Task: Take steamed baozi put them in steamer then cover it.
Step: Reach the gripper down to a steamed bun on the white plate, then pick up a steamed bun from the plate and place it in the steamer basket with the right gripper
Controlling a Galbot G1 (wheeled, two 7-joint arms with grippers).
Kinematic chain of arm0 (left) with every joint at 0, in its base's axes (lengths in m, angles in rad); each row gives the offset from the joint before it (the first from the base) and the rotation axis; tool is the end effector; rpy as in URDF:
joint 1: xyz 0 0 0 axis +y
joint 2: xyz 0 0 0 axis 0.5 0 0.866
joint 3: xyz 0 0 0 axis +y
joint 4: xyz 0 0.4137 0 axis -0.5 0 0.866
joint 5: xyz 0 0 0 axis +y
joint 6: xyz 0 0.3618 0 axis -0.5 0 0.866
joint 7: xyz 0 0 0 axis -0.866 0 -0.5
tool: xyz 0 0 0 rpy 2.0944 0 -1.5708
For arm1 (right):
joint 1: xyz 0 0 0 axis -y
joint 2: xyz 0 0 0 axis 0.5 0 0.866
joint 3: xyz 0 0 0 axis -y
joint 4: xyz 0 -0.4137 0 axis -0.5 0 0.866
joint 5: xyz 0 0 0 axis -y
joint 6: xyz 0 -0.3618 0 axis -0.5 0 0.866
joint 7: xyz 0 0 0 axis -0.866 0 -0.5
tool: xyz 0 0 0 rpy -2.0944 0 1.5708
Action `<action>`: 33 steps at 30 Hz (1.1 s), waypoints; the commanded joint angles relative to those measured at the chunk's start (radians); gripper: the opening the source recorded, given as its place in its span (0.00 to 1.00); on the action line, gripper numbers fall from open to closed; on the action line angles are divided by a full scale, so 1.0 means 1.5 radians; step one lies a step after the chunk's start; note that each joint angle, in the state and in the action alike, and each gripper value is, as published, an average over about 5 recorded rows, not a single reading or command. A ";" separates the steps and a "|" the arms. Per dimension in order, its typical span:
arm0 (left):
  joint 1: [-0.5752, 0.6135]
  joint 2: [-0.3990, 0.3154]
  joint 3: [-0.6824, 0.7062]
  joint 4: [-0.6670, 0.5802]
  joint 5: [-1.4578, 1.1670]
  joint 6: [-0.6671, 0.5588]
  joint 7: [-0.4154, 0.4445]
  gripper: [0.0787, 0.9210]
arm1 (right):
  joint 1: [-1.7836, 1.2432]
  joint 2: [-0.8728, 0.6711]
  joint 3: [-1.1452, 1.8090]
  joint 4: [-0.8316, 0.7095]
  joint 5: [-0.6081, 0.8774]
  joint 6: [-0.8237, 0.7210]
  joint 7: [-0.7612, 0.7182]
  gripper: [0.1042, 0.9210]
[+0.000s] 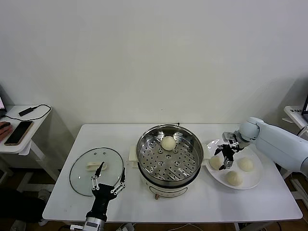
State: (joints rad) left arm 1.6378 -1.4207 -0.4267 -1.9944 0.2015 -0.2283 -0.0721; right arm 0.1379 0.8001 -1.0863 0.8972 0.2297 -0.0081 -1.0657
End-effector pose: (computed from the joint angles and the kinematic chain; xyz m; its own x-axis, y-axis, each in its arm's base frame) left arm 0.1241 0.0081 -0.4044 -0.9880 0.1423 -0.0594 0.1222 0.9575 0.2612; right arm 0.6032 -0.2427 -0.2569 -0.0721 -0.2307 0.9703 -0.9971 -0.0071 -0.0758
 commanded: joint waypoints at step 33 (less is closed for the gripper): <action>-0.007 0.013 0.015 -0.020 0.004 0.005 -0.001 0.88 | 0.555 0.105 -0.341 0.340 0.332 -0.140 -0.080 0.69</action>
State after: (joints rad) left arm 1.6272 -1.4008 -0.4047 -2.0238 0.2069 -0.2209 -0.0733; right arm 0.7965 0.8667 -1.4908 1.2729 0.5648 -0.1447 -1.2098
